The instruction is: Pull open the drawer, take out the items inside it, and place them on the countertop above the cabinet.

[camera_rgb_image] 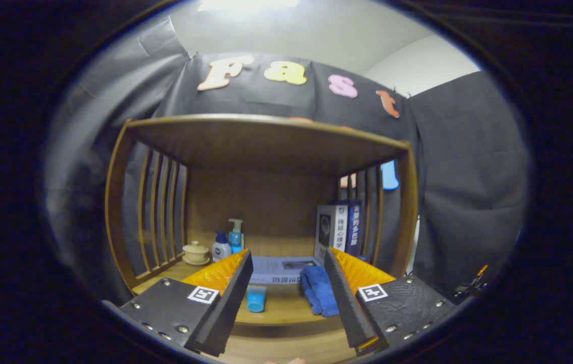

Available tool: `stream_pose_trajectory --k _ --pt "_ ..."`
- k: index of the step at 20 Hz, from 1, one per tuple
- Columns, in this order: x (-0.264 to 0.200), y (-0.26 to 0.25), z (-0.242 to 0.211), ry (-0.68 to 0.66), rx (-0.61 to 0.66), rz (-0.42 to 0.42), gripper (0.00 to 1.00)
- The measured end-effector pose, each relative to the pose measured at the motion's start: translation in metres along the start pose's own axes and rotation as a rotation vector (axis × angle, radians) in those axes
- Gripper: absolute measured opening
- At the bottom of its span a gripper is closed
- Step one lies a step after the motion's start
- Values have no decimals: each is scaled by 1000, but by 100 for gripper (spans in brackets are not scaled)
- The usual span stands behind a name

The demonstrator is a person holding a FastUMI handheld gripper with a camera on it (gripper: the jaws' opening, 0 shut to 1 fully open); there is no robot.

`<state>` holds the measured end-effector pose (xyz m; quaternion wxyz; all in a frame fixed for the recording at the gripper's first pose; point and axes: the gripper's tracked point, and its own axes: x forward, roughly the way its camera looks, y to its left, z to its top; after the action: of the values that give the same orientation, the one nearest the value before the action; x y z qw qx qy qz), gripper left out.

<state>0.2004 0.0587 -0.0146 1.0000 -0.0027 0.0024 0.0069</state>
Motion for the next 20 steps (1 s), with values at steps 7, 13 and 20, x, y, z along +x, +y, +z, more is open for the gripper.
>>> stream_pose_trajectory --k 7,13,20 --pt "-77 -15 -9 -33 21 -70 85" --pt "-130 -15 -48 23 38 -79 85" --pt "-170 4 -149 266 51 7 86"
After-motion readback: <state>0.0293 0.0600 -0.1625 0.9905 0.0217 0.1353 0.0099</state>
